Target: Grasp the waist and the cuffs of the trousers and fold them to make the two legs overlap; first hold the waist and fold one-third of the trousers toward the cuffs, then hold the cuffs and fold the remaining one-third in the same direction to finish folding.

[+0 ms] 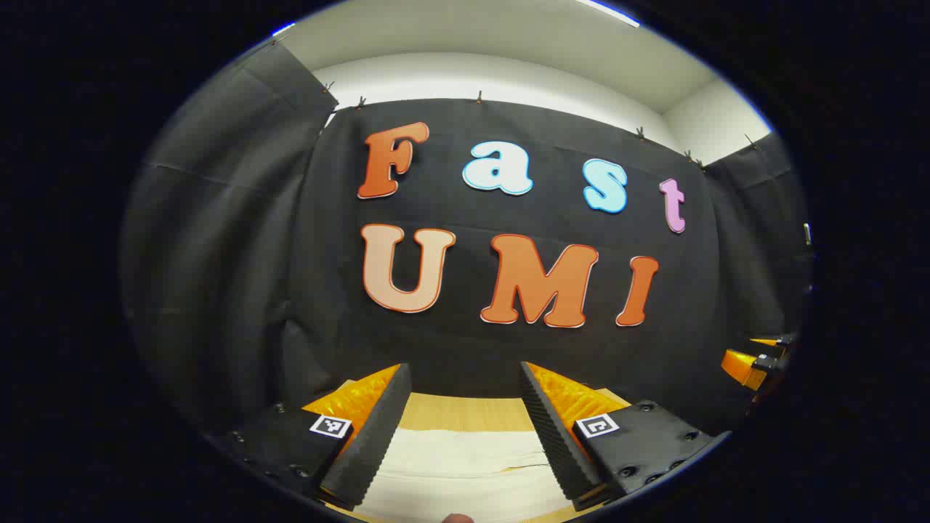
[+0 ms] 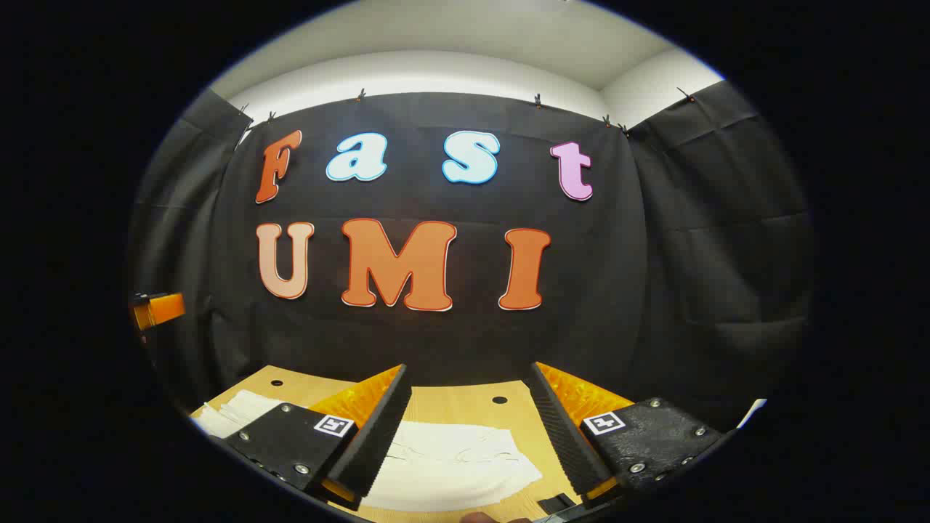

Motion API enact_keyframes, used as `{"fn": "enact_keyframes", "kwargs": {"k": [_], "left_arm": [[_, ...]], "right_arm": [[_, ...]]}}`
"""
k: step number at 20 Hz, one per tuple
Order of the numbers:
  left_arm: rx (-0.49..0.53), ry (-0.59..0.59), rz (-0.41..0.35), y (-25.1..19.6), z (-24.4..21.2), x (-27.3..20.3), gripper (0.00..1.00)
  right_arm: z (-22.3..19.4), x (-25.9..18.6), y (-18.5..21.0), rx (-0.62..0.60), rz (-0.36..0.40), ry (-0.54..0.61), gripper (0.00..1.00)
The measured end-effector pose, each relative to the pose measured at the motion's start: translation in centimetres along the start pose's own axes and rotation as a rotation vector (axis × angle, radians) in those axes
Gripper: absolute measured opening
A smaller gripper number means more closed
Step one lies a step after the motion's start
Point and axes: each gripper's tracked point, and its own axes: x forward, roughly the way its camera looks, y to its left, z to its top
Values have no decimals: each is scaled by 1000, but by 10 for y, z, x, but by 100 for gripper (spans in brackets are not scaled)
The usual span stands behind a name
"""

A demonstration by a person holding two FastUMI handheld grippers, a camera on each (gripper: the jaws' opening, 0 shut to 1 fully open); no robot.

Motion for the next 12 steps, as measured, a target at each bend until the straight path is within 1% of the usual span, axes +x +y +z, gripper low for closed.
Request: {"fn": "enact_keyframes", "kwargs": {"k": [2,3,4,5,7,9,12], "left_arm": [[47,-25,-29,-7,6,-10,96],[70,-30,-15,-2,7,-13,96],[78,-21,-25,-3,0,-15,94],[83,-8,-34,-4,-4,-18,95],[100,7,-33,1,-10,-21,96],[101,-6,-47,-3,-6,-30,96],[118,-24,-41,5,-5,-36,95]], "right_arm": [[4,-4,2,6,10,-7,99],[5,-5,1,8,6,-10,100],[4,-7,3,11,12,-11,99],[4,-10,4,12,16,-13,100],[11,-14,11,19,32,-47,99],[12,-15,16,14,34,-64,100],[5,-17,27,-14,46,-53,99]]}}
